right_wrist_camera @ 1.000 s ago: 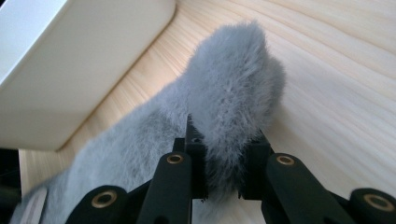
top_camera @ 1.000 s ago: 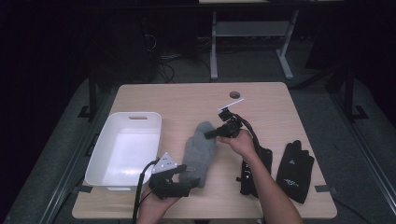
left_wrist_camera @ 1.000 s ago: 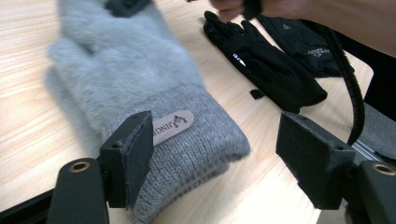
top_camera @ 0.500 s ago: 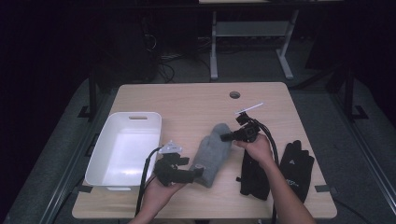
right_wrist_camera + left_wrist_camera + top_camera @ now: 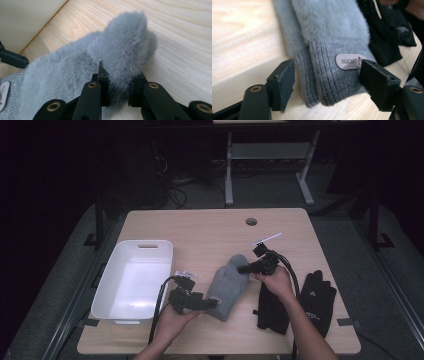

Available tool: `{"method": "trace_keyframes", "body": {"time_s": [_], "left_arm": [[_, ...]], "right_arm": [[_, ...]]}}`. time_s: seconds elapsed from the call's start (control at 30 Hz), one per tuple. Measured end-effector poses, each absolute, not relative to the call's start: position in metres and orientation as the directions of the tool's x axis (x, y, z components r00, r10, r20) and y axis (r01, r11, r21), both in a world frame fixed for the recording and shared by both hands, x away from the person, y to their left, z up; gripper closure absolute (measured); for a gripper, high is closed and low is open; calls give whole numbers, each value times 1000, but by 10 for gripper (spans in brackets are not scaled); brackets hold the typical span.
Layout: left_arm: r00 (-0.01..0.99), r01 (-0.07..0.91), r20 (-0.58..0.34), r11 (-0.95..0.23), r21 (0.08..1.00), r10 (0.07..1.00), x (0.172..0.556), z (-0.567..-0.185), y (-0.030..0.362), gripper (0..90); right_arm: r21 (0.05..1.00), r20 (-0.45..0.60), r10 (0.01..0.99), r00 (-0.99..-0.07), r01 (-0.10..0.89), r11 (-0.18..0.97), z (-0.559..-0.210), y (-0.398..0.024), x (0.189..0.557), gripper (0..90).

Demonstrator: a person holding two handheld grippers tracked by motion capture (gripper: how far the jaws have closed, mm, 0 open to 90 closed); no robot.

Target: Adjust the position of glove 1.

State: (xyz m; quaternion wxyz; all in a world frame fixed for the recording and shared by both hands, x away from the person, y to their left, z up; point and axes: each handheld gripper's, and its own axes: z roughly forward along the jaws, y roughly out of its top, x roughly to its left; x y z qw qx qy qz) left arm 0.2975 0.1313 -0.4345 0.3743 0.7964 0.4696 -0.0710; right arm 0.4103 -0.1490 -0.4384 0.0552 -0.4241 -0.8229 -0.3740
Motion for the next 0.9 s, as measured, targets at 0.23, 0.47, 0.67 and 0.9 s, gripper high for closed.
{"method": "trace_keyframes", "body": {"time_s": [0.23, 0.47, 0.67, 0.9], "left_arm": [[530, 827, -521, -270, 494, 669, 302, -445, 131, 292], [543, 822, -535, -277, 498, 647, 303, -446, 131, 413], [563, 807, -527, -287, 516, 636, 303, -445, 133, 505], [568, 804, -545, -274, 528, 617, 303, -444, 136, 552]], "right_arm": [[567, 390, 661, -641, 733, 376, -439, -149, 409, 759], [574, 389, 669, -634, 735, 362, -443, -148, 407, 758], [577, 390, 673, -628, 736, 353, -444, -148, 406, 758], [582, 383, 679, -627, 734, 349, -440, -147, 405, 759]]}}
